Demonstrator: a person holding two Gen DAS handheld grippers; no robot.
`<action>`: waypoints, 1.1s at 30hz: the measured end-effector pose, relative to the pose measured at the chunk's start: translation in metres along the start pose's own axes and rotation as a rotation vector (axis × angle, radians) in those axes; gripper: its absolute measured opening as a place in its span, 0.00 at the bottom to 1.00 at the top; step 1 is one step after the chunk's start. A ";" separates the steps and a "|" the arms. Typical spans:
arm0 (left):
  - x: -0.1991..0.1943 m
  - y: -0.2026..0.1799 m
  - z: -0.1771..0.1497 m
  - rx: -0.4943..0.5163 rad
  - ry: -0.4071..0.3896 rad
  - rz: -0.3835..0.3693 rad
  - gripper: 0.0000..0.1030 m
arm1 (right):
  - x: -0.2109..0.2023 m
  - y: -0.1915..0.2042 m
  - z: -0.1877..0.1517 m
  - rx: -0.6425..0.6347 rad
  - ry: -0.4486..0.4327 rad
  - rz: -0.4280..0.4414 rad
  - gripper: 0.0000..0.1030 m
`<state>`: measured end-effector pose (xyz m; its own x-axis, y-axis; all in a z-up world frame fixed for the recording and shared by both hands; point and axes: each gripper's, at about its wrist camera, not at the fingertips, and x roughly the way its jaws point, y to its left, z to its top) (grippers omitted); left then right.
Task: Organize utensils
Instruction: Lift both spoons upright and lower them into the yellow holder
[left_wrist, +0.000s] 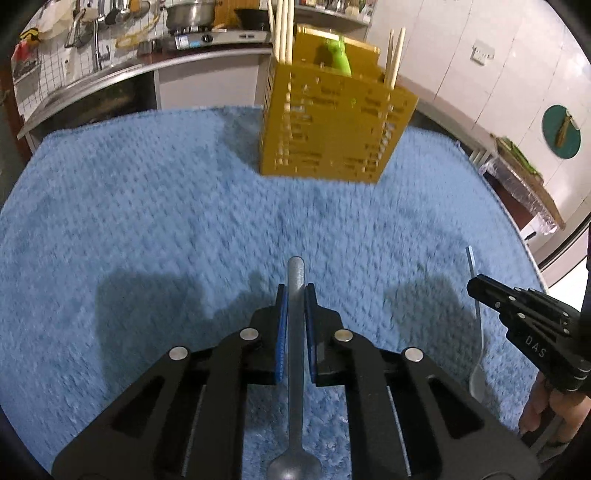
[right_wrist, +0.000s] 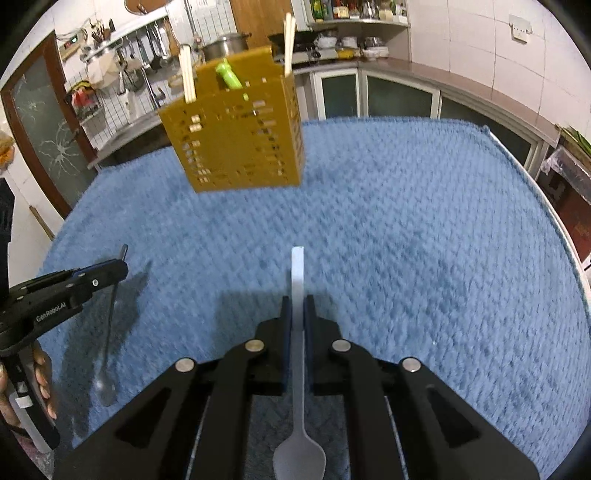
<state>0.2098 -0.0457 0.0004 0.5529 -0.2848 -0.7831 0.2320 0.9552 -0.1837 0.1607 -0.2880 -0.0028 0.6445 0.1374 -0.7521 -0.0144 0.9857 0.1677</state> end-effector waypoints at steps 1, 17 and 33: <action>-0.003 0.001 0.003 -0.003 -0.013 -0.004 0.08 | -0.002 0.000 0.003 0.002 -0.013 0.004 0.07; -0.066 -0.011 0.085 0.034 -0.277 -0.049 0.08 | -0.061 0.008 0.086 0.010 -0.365 0.039 0.07; -0.081 -0.044 0.234 0.103 -0.588 0.037 0.08 | -0.050 0.039 0.224 -0.043 -0.663 0.061 0.06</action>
<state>0.3420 -0.0835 0.2104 0.9054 -0.2762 -0.3224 0.2645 0.9610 -0.0806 0.2994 -0.2783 0.1842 0.9748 0.1182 -0.1889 -0.0879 0.9830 0.1615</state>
